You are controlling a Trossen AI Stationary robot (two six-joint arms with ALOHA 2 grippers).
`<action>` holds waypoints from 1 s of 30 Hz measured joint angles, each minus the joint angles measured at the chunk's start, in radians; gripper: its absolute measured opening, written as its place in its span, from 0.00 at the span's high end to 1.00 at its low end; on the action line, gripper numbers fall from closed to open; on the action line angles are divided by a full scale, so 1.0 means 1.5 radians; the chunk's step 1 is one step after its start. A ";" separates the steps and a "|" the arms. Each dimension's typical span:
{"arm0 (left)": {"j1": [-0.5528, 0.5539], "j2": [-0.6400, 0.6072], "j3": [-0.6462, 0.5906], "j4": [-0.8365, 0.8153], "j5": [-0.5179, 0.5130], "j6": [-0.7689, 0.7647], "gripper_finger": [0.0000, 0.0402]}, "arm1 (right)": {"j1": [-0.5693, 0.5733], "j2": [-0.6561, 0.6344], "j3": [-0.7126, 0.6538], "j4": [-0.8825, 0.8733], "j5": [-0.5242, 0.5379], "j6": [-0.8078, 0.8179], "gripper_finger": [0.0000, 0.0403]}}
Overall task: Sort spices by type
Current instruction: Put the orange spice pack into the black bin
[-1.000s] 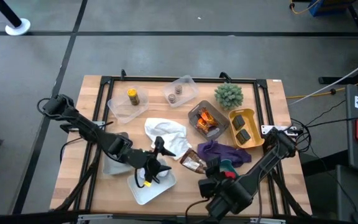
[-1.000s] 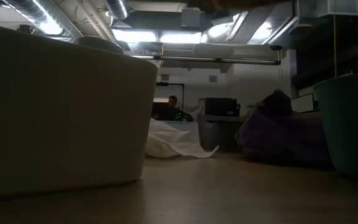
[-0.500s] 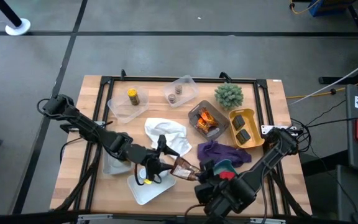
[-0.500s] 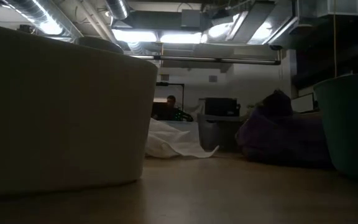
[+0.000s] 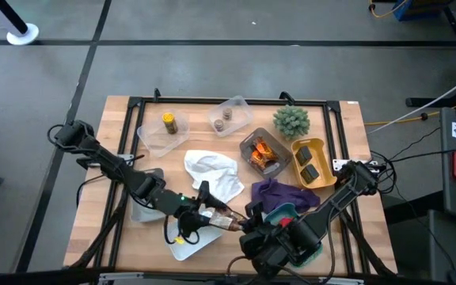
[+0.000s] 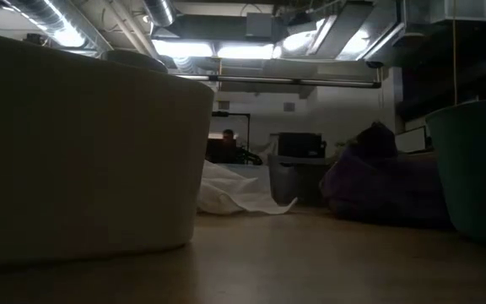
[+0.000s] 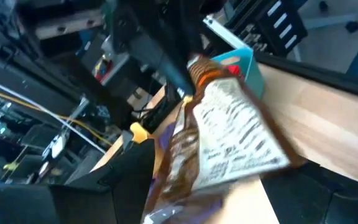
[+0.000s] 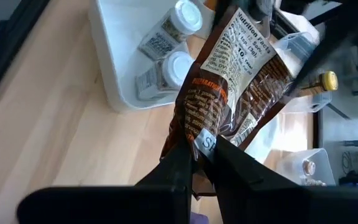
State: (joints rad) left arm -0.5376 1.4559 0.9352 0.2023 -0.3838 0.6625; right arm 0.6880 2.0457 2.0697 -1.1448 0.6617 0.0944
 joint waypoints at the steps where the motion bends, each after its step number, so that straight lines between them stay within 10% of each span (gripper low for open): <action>1: -0.002 0.000 0.000 0.001 0.002 0.002 0.35 | -0.002 0.000 0.000 0.004 -0.001 0.000 0.88; 23: -0.003 0.000 0.000 -0.011 0.008 -0.024 0.96 | -0.043 0.000 -0.001 0.068 -0.006 -0.014 0.88; 30: -0.002 0.000 0.000 -0.015 0.011 -0.030 0.97 | -0.045 0.000 -0.001 0.070 -0.027 -0.014 0.88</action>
State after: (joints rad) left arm -0.5407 1.4555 0.9352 0.1799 -0.3672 0.6181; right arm 0.6201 2.0457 2.0686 -1.0397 0.6205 0.0734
